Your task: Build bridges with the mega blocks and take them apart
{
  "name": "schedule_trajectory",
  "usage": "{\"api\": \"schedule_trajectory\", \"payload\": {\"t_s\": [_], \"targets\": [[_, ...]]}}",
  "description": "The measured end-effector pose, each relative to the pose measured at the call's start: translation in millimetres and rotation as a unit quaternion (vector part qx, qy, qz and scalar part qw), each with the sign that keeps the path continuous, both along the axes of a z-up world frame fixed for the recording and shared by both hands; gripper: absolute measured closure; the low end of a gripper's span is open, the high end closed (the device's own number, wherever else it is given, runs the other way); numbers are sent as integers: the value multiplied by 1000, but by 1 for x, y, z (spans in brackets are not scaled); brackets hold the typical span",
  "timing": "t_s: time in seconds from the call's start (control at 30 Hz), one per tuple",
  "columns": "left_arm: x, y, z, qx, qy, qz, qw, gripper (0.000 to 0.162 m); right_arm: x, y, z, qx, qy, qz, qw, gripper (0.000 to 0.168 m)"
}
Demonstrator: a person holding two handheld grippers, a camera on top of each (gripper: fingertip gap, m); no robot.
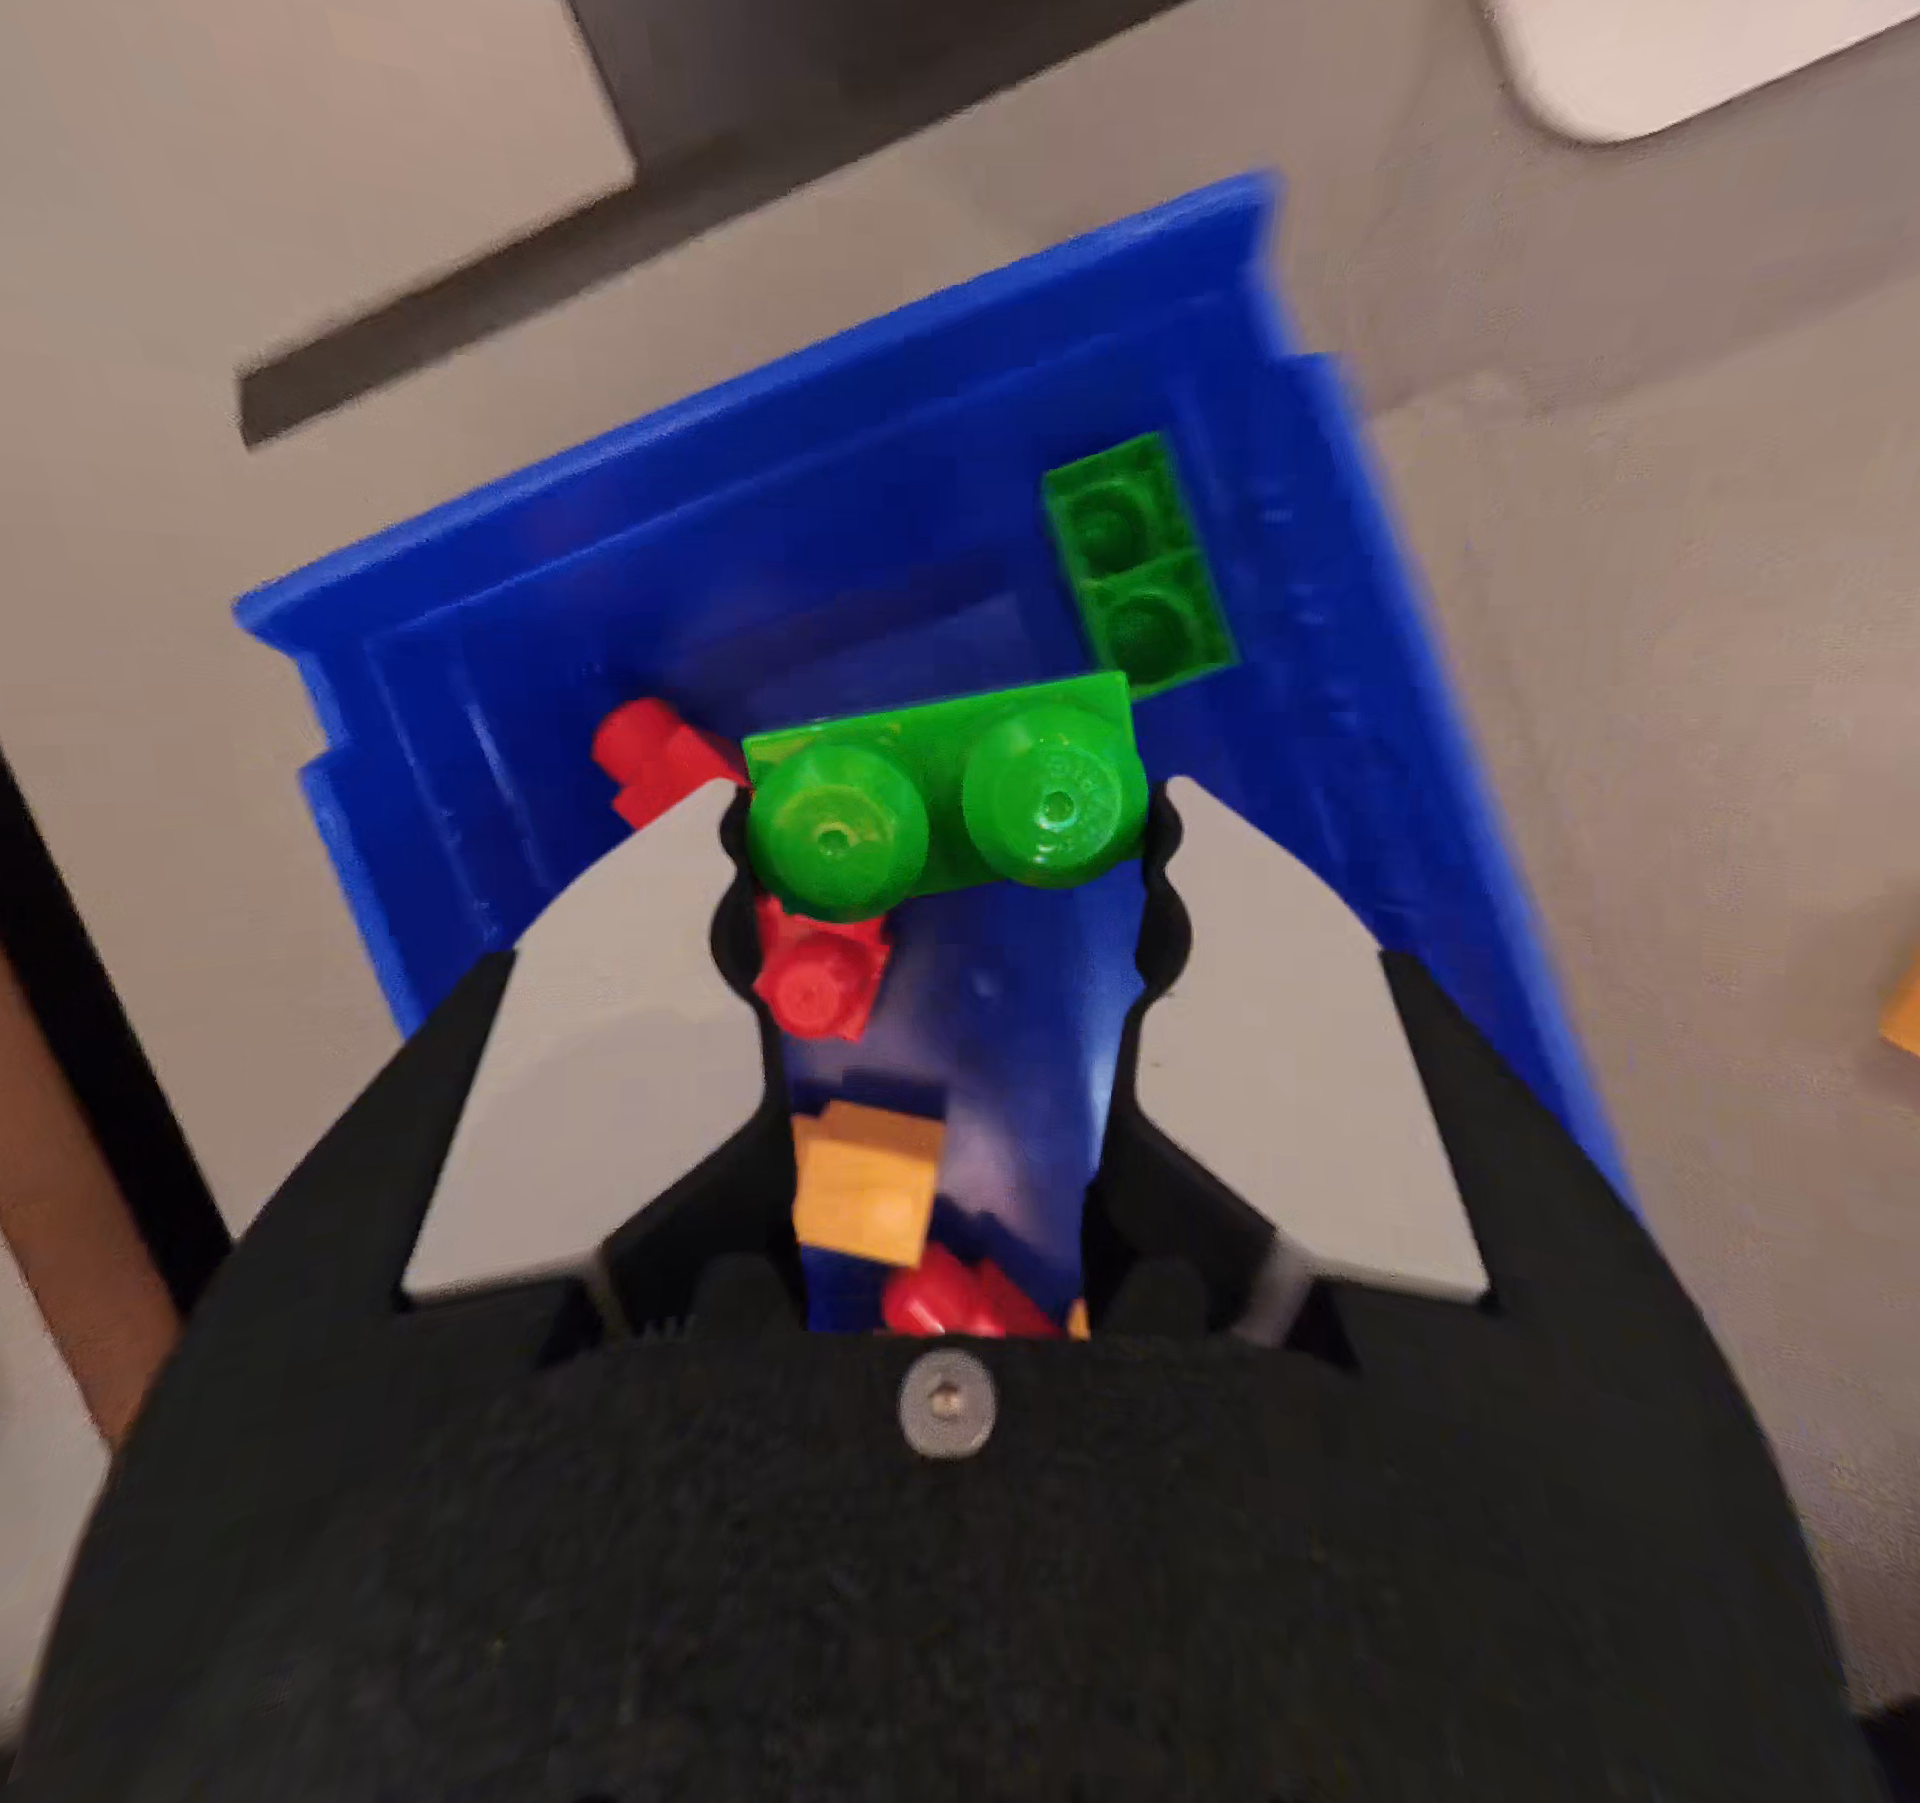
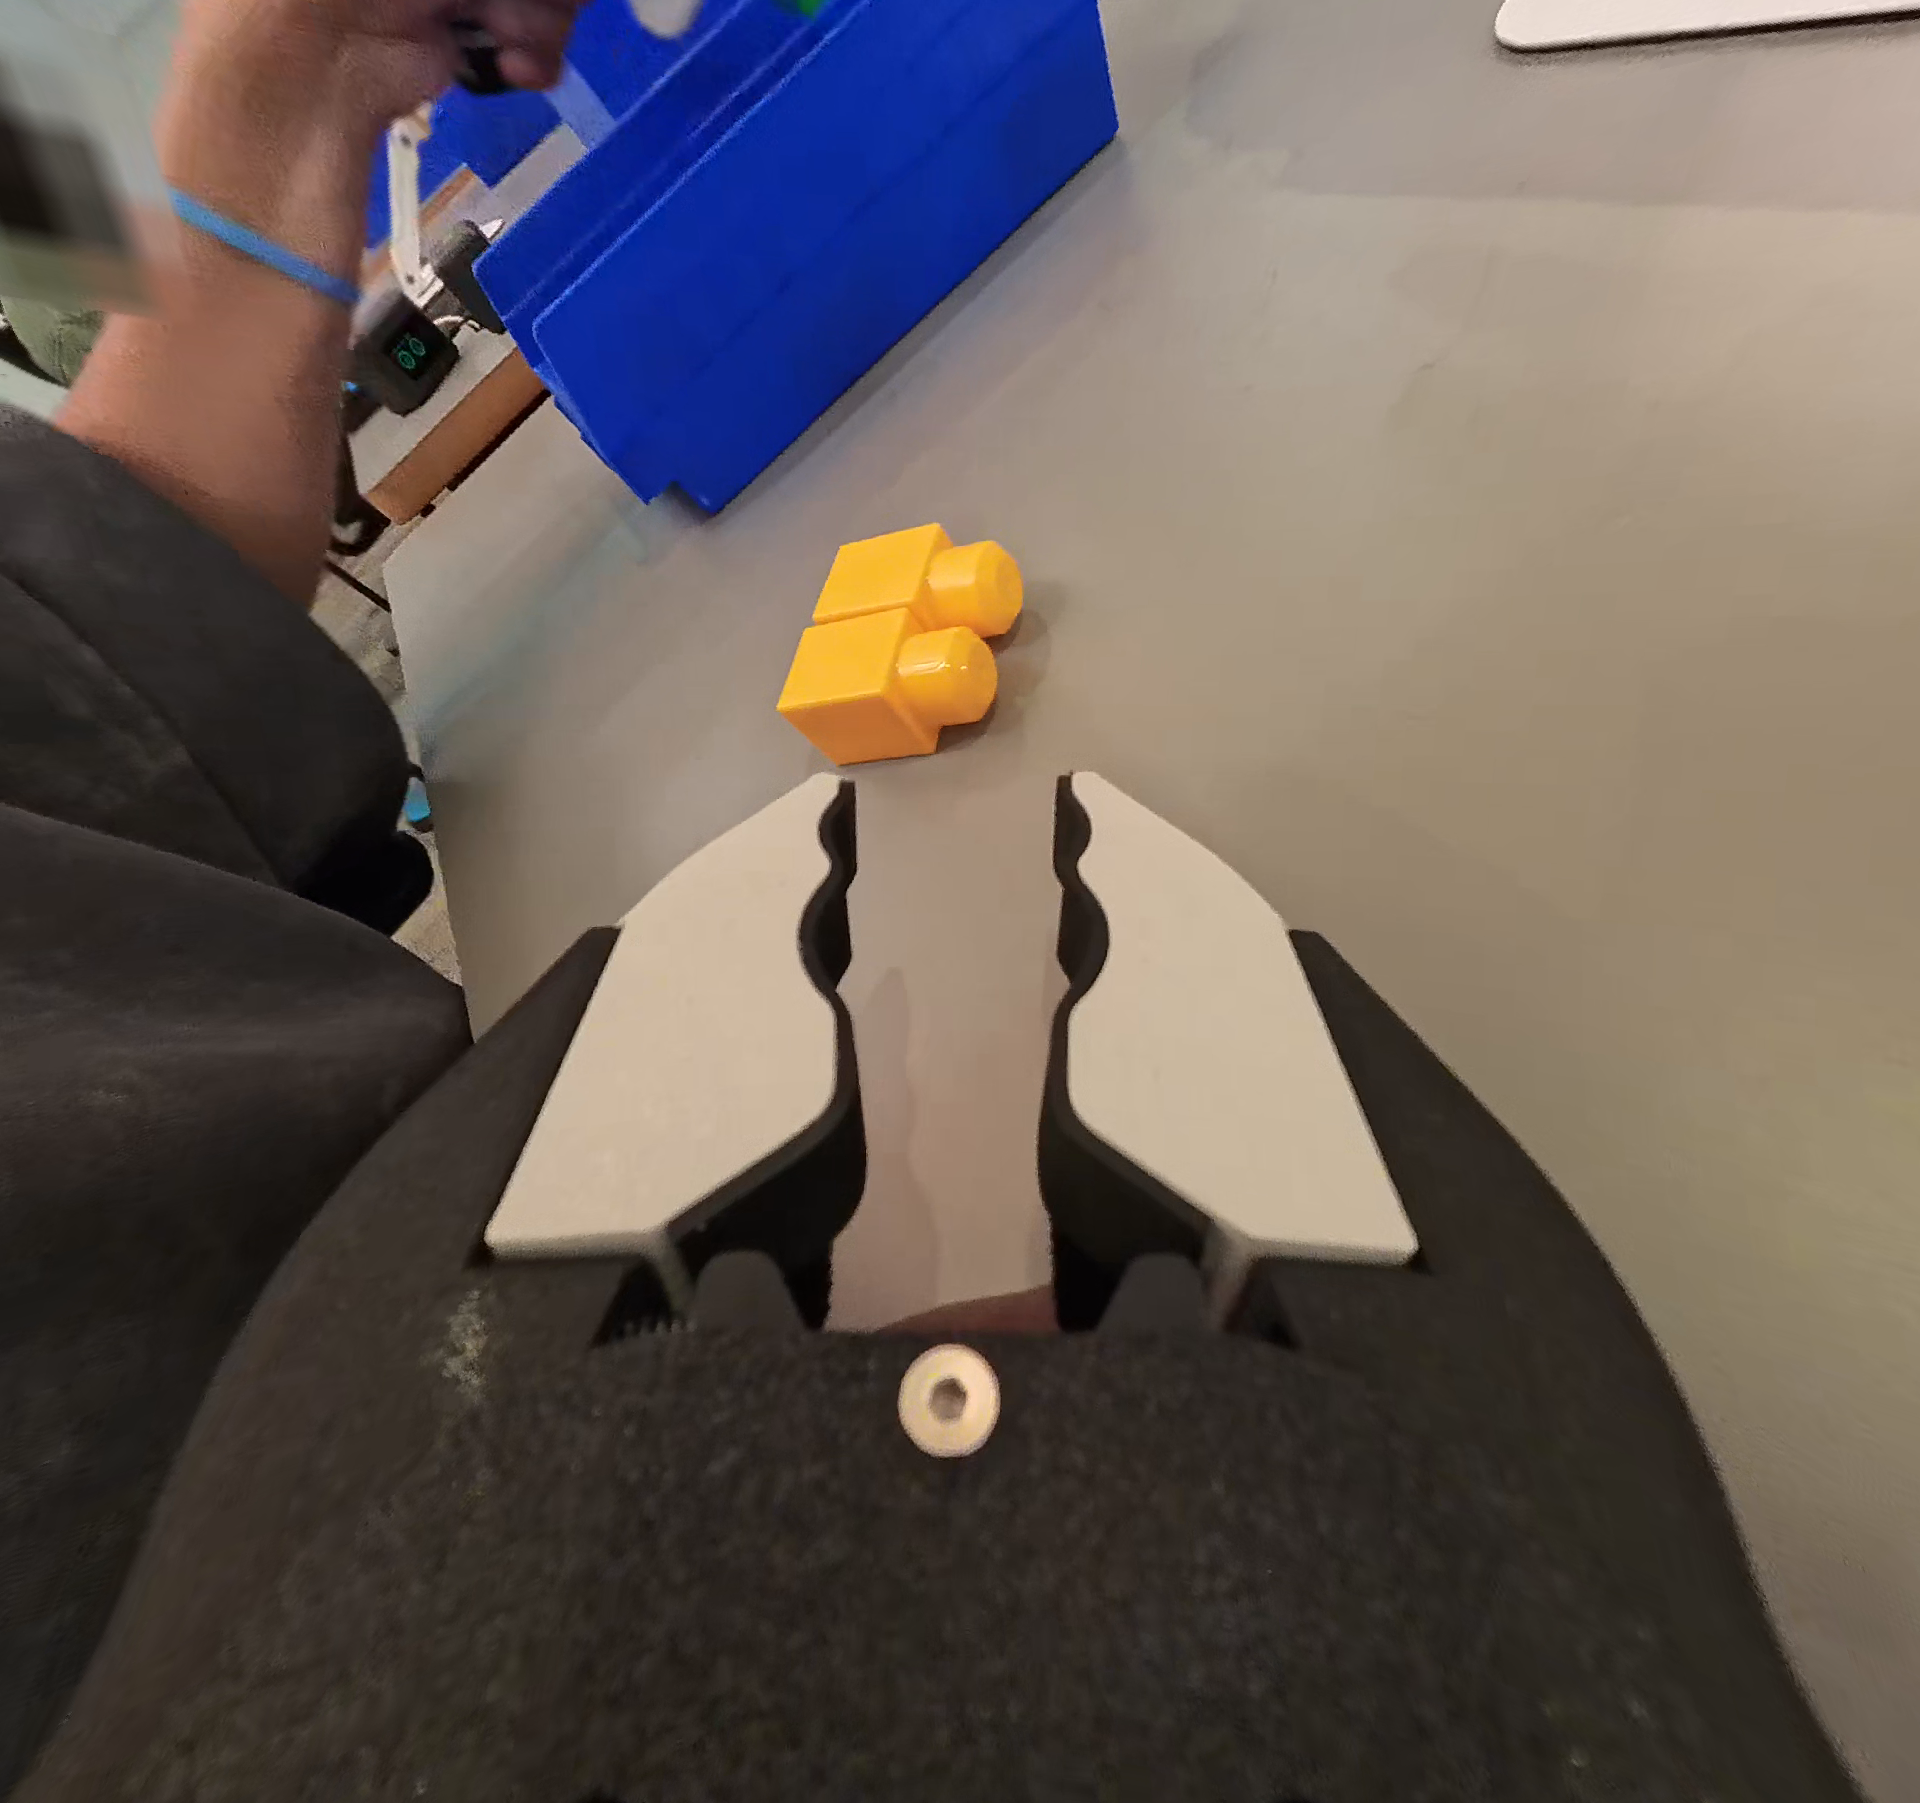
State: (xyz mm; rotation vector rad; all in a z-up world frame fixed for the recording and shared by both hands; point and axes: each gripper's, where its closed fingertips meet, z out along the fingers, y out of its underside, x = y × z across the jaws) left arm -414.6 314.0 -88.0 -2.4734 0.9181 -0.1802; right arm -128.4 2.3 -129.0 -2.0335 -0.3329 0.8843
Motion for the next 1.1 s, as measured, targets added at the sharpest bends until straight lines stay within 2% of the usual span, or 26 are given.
{"api": "schedule_trajectory", "payload": {"t_s": [0.1,0.2,0.27,0.33,0.43,0.6,0.7,0.83,0.87,0.9,0.93,1.03,1.07,1.1], "targets": [[37,-49,56,55,-57,-77,994,91,3,1,1,3,5,-3,1000,132],[103,-114,76,61,-98,-192,975,91,4,2,1,4,13,-6,1000,132],[146,-150,59,39,-76,-250,965,91,4,2,1,4,19,-3,1000,132],[184,-168,27,27,-18,-286,958,91,5,1,2,6,22,-3,1000,132],[231,-173,-28,-3,58,-305,950,91,6,0,1,4,25,-3,1000,132],[290,-177,-86,-66,83,-334,936,91,8,-3,1,8,18,-4,1000,132],[303,-182,-98,-67,95,-349,930,91,9,-4,1,9,17,-5,1000,132],[311,-186,-98,-53,91,-365,925,91,9,-5,1,7,21,-2,1000,132],[310,-186,-98,-46,92,-366,925,90,9,-5,1,6,21,-1,1000,132],[308,-185,-96,-37,94,-365,926,80,9,-5,1,6,21,0,1000,132],[303,-185,-92,-27,92,-360,928,74,9,-5,0,5,20,0,1000,132],[281,-195,-65,1,25,-347,938,86,11,-6,0,6,16,0,1000,132],[270,-199,-54,11,-3,-335,942,85,12,-6,0,6,13,-2,1000,132],[257,-202,-45,23,-24,-318,948,76,13,-6,0,7,11,-3,1000,132]]}}
